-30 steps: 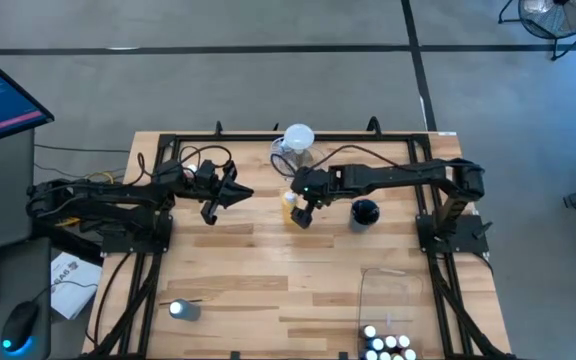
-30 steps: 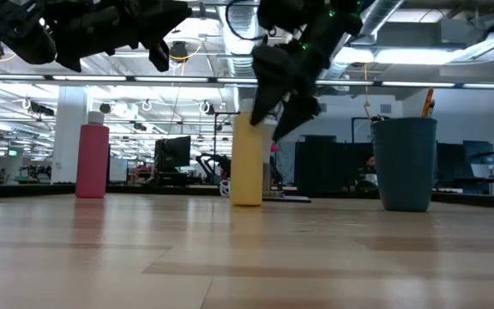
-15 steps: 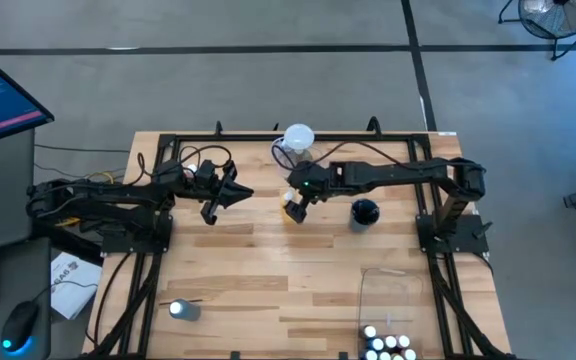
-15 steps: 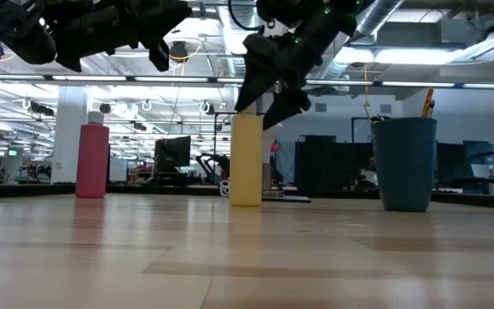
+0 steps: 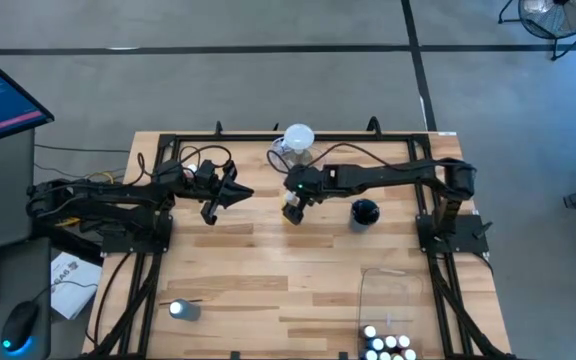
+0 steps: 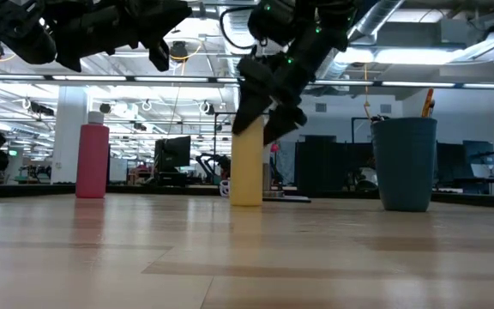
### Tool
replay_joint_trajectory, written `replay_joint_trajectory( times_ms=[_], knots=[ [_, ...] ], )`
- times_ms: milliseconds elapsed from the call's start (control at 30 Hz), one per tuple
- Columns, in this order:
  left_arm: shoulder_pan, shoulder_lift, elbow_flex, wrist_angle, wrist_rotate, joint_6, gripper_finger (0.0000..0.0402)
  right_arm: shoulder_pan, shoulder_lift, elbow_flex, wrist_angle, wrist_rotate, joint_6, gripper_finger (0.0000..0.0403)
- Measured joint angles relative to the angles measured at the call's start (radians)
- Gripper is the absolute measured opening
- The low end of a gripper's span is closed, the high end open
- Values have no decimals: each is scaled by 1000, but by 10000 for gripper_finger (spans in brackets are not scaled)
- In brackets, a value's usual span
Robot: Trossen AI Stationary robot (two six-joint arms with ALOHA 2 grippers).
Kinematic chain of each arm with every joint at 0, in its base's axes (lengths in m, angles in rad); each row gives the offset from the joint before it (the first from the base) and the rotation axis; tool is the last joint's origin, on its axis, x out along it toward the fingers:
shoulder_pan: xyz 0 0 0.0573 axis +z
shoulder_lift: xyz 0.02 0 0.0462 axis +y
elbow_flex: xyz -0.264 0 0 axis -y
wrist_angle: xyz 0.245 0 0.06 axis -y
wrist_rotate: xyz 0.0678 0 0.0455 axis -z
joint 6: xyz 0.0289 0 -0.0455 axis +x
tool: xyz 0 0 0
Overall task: Pick & Place Paint Supplies
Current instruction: Put the large yellow paint bottle into the bin
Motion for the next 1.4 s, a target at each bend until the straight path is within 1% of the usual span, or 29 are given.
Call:
replay_joint_trajectory(
  times_ms=[133,400,500,600,667,967,1133,1233,1300,1367,1400],
  knots=[
    [0,0,0,1,0,0,0,-8,20,4,42,0,0,389],
    [-1,0,0,3,0,0,0,-8,49,0,14,0,15,388],
    [-1,0,0,5,0,0,0,-8,47,1,18,0,19,380],
    [-1,0,0,5,0,0,0,-9,41,1,18,0,26,356],
    [-1,0,0,5,0,0,0,-9,38,2,24,0,27,331],
    [-1,0,0,4,0,0,0,-9,36,3,-10,4,42,186],
    [-1,0,0,5,0,0,0,-1,18,5,-51,-1,45,184],
    [-1,0,0,8,0,0,0,7,-15,40,-155,-2,44,184],
    [-1,0,0,8,0,0,0,15,-29,85,-181,18,42,184],
    [-1,0,0,8,0,0,0,34,-53,124,-313,67,30,184],
    [-1,0,0,3,0,0,0,44,-58,153,-352,88,27,184]
  ],
)
